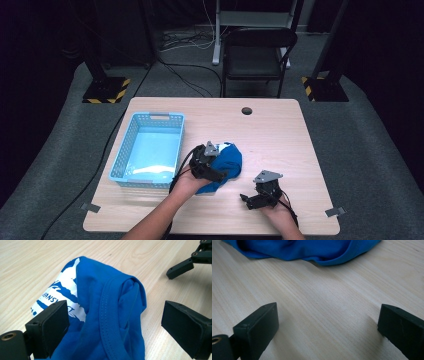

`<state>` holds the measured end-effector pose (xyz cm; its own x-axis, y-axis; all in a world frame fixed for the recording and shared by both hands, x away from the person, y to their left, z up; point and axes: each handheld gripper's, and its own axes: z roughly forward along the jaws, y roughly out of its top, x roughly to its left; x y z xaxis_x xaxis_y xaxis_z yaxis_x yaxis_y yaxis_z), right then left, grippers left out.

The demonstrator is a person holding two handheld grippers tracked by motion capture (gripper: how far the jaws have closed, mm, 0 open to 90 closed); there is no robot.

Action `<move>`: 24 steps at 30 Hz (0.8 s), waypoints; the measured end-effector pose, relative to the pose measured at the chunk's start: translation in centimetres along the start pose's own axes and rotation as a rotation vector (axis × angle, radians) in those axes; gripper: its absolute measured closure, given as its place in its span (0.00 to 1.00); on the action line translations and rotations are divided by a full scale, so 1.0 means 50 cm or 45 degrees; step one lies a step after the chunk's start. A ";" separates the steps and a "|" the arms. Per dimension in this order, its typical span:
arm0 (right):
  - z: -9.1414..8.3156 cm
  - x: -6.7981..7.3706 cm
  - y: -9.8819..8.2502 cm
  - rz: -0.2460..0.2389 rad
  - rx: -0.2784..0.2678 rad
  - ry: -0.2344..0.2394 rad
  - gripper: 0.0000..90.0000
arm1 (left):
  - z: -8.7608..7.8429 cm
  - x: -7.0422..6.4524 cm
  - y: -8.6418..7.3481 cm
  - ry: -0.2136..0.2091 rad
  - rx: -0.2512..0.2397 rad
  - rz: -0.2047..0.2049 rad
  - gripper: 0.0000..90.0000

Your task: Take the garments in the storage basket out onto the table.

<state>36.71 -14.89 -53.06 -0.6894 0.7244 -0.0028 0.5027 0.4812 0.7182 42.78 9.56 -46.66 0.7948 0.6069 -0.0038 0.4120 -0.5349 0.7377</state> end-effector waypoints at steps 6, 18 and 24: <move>0.000 0.000 0.000 0.000 0.000 0.000 0.03 | -0.008 -0.004 0.007 -0.006 -0.024 0.013 0.08; 0.000 0.000 0.000 0.000 -0.001 0.000 0.03 | -0.046 0.007 0.014 0.008 -0.089 0.001 0.08; 0.000 0.000 0.000 0.001 -0.002 -0.001 0.03 | -0.064 0.020 0.011 0.024 -0.110 -0.011 0.08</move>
<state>36.70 -14.90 -53.07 -0.6886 0.7251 -0.0030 0.5025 0.4802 0.7190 42.38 11.76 -44.07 0.7825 0.6226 0.0015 0.3784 -0.4774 0.7930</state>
